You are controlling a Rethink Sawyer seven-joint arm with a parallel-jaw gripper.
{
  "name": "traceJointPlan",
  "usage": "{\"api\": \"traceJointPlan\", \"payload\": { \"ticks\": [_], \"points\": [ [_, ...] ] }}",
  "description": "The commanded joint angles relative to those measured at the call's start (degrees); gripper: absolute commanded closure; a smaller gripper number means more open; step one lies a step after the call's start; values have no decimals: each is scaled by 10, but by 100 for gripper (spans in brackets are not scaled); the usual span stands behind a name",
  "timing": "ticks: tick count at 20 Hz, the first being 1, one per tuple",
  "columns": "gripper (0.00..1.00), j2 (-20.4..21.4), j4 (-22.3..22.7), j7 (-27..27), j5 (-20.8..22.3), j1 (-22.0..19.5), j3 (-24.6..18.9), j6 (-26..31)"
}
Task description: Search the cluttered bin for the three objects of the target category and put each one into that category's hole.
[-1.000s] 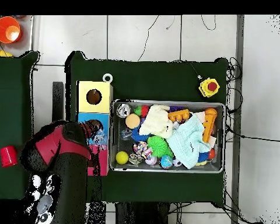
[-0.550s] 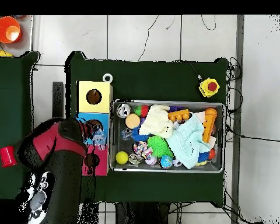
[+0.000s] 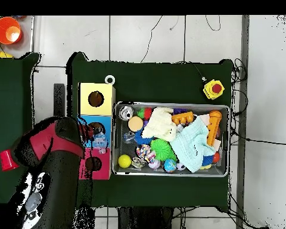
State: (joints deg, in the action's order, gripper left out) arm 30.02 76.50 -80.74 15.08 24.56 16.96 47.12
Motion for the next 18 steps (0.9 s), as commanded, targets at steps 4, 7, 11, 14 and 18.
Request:
{"api": "traceJointPlan", "payload": {
  "ticks": [4, 7, 11, 14, 18],
  "points": [
    [100, -46, -45, -152, -33, 3, -11, 90],
    [100, -58, -66, -156, -37, 7, -11, 102],
    [0, -57, -60, -169, -46, 10, -6, 80],
    [0, -52, -61, -154, -50, 7, -8, 90],
    [0, -35, -41, -149, -54, 5, 0, 91]
  ]
}}
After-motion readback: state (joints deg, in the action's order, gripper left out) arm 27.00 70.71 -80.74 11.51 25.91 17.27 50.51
